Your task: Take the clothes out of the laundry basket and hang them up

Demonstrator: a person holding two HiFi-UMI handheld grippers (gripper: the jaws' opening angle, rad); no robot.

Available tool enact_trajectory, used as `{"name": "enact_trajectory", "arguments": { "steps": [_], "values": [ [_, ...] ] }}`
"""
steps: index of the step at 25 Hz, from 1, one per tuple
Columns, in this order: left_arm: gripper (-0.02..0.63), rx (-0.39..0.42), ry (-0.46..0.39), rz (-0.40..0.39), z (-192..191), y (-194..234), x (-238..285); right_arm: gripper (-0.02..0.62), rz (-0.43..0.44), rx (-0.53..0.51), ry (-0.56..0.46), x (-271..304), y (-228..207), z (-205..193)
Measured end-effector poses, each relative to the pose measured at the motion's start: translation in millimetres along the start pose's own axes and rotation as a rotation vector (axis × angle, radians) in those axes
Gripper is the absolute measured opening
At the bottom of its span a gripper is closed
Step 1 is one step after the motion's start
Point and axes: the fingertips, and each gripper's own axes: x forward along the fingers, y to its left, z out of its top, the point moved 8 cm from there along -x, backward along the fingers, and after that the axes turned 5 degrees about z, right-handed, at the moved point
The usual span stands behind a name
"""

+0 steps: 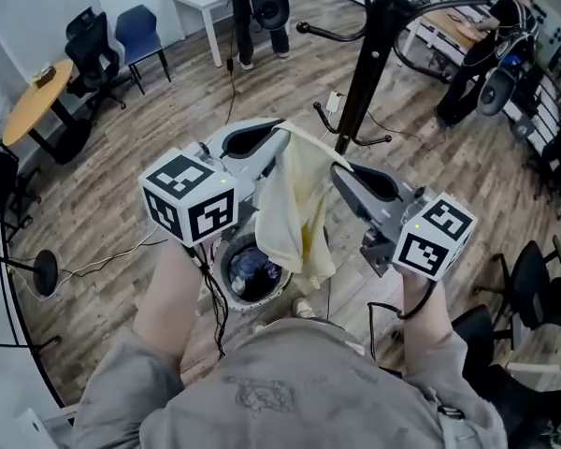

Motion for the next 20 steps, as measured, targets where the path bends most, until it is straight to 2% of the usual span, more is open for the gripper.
{"name": "enact_trajectory", "arguments": {
  "steps": [5,9,11,17,20],
  "values": [
    [0.004,0.066,-0.078,-0.002,47.7,6.9,42.3,0.032,-0.108,-0.165,-0.065,-6.3,-23.9,51.9],
    [0.004,0.09,-0.097,0.026,66.1,18.3,80.3,0.032,-0.253,-0.37,-0.016,-2.4,-48.8,76.0],
    [0.004,0.097,-0.103,0.03,63.1,20.6,95.7,0.032,-0.326,-0.432,0.013,-4.2,-62.2,75.3],
    [0.005,0.197,-0.065,0.033,33.0,4.7,149.2,0.032,-0.443,-0.36,0.031,-29.9,-110.4,45.9],
    [0.004,0.193,-0.024,-0.001,13.9,-9.5,176.6,0.032,-0.494,-0.292,0.046,-51.3,-135.5,26.1]
  ]
}}
